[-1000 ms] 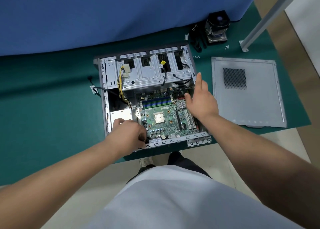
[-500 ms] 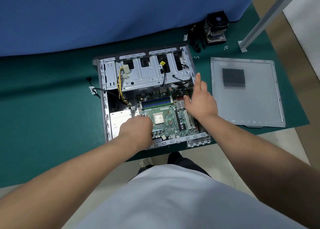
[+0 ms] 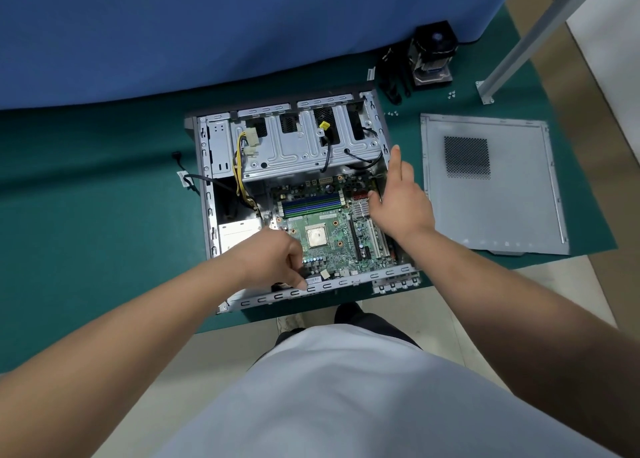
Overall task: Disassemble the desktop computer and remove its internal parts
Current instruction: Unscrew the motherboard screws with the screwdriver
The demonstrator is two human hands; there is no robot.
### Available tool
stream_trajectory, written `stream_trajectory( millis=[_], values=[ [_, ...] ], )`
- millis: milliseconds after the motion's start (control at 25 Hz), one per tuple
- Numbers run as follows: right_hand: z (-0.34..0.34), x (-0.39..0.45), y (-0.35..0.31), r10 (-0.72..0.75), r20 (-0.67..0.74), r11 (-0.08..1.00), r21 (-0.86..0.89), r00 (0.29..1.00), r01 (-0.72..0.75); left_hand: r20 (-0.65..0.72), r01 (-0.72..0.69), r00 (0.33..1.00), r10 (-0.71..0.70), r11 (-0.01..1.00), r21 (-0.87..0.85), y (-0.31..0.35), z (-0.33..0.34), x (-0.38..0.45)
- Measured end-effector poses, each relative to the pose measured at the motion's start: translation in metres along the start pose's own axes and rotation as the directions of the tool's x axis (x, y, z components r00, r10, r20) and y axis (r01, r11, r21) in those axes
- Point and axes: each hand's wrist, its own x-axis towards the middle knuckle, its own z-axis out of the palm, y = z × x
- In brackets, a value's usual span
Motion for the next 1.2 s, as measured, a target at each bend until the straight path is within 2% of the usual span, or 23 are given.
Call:
stream_trajectory(
  millis=[160,280,360,440,520,560,600,640,680,720,760,800,880,960,1200],
  values=[
    [-0.002,0.000,0.004,-0.007,0.011,0.999,0.043,1.000,0.006,0.034,-0.054,0.998,0.058,0.991,-0.126,-0.010,0.000,-0.006],
    [-0.003,-0.004,0.004,-0.016,0.015,0.997,0.072,1.000,0.015,-0.028,-0.059,0.998,0.054,0.973,-0.224,-0.012,-0.003,-0.010],
    [-0.004,-0.009,0.003,-0.061,-0.044,0.997,0.035,0.997,0.063,-0.096,-0.035,0.995,0.011,0.965,-0.259,-0.011,-0.002,-0.010],
    [-0.010,-0.013,0.002,-0.200,-0.136,0.979,-0.054,0.970,0.195,-0.177,-0.021,0.983,-0.047,0.931,-0.364,-0.006,-0.001,-0.009],
    [-0.013,-0.016,-0.004,-0.431,-0.172,0.902,-0.079,0.886,0.424,-0.252,-0.022,0.957,-0.142,0.833,-0.553,0.003,0.001,-0.004],
    [-0.011,-0.017,-0.010,-0.509,-0.138,0.861,-0.056,0.850,0.506,-0.264,-0.022,0.944,-0.198,0.761,-0.648,0.008,0.002,0.002],
    [-0.008,-0.018,-0.018,-0.522,-0.056,0.853,-0.027,0.851,0.522,-0.252,-0.010,0.936,-0.248,0.693,-0.721,0.013,0.004,0.011],
    [-0.005,-0.017,-0.027,-0.457,0.071,0.889,-0.006,0.887,0.458,-0.225,0.019,0.930,-0.290,0.651,-0.759,0.018,0.007,0.021],
    [0.000,-0.014,-0.036,-0.323,0.224,0.941,-0.027,0.919,0.337,-0.191,0.067,0.927,-0.323,0.643,-0.763,0.023,0.009,0.032],
    [0.005,-0.010,-0.043,-0.159,0.382,0.972,-0.099,0.910,0.212,-0.150,0.124,0.924,-0.351,0.648,-0.752,0.025,0.012,0.042],
    [0.011,-0.006,-0.046,-0.024,0.502,0.978,-0.169,0.864,0.125,-0.108,0.183,0.917,-0.385,0.646,-0.741,0.026,0.015,0.052],
    [0.017,-0.004,-0.046,0.058,0.568,0.979,-0.195,0.821,0.066,-0.062,0.242,0.905,-0.422,0.629,-0.739,0.024,0.019,0.062],
    [0.028,-0.003,-0.041,0.127,0.584,0.982,-0.190,0.802,-0.018,0.034,0.340,0.877,-0.479,0.569,-0.749,0.019,0.030,0.074],
    [0.036,-0.004,-0.036,0.148,0.542,0.976,-0.218,0.827,-0.032,0.104,0.394,0.859,-0.502,0.516,-0.760,0.014,0.039,0.078],
    [0.046,-0.006,-0.032,0.155,0.513,0.971,-0.237,0.844,-0.033,0.143,0.409,0.855,-0.499,0.476,-0.779,0.008,0.048,0.080]
  ],
)
